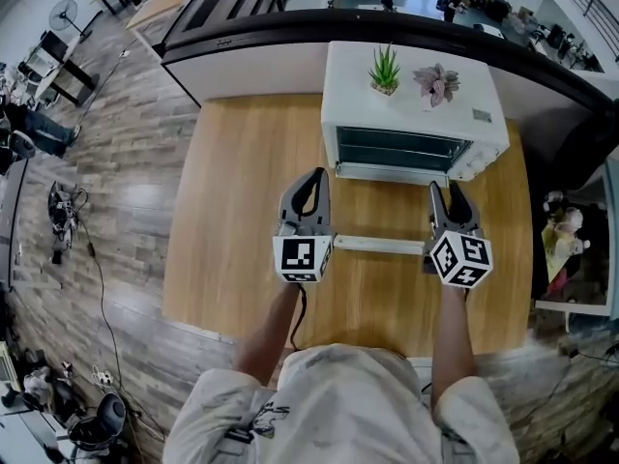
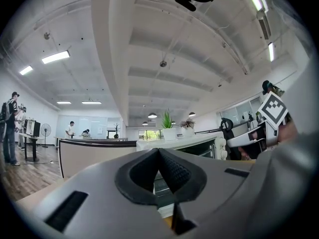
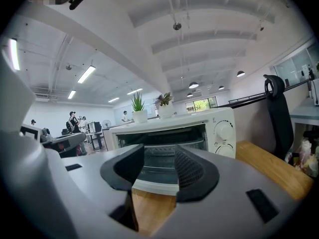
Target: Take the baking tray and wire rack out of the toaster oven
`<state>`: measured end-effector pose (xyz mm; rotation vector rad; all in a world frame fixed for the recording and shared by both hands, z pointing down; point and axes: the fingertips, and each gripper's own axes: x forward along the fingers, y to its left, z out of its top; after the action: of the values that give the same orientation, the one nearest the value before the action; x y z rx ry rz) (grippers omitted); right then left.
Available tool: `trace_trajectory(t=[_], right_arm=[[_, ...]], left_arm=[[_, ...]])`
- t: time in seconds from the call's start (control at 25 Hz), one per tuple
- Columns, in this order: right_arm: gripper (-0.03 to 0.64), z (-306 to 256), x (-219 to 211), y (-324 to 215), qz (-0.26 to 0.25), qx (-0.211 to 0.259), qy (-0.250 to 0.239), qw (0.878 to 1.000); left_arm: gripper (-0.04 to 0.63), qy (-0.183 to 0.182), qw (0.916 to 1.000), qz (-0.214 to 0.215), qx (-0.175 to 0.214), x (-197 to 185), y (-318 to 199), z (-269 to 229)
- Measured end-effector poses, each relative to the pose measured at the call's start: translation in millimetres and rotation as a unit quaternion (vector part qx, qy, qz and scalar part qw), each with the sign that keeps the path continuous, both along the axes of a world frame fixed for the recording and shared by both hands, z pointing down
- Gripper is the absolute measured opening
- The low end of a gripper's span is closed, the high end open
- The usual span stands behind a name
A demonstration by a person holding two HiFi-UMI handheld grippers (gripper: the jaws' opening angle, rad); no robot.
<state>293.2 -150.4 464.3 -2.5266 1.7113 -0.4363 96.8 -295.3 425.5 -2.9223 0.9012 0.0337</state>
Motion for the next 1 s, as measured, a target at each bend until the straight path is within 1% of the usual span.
trace_trajectory(t=[0.16, 0.36, 0.68, 0.88, 1.0], right_arm=[[0.202, 15.3, -5.5, -18.4, -0.011, -0.005, -0.026, 1.0], [0.202, 34.5, -8.3, -39.8, -0.024, -0.022, -0.04, 0.999], [0.202, 65.8, -9.7, -68.7, -0.035, -0.036, -0.079, 0.996], [0.2, 86.1, -10.9, -81.6, -0.032, -0.035, -0.124, 0.991], [0.199, 95.8, -10.8, -90.6, -0.026, -0.02, -0.17, 0.985]], left_arm=[[0.015, -0.005, 0.9999, -0.002, -0.009, 1.1, -6.8, 14.9], [0.015, -0.009, 0.9998, 0.002, -0.017, 7.5, -12.8, 30.6], [0.015, -0.024, 0.9991, 0.01, -0.032, 16.5, -19.3, 56.3], [0.015, -0.032, 0.998, 0.008, -0.054, 17.5, -22.0, 77.6], [0.015, -0.039, 0.9972, 0.003, -0.063, 15.6, -24.8, 89.0]])
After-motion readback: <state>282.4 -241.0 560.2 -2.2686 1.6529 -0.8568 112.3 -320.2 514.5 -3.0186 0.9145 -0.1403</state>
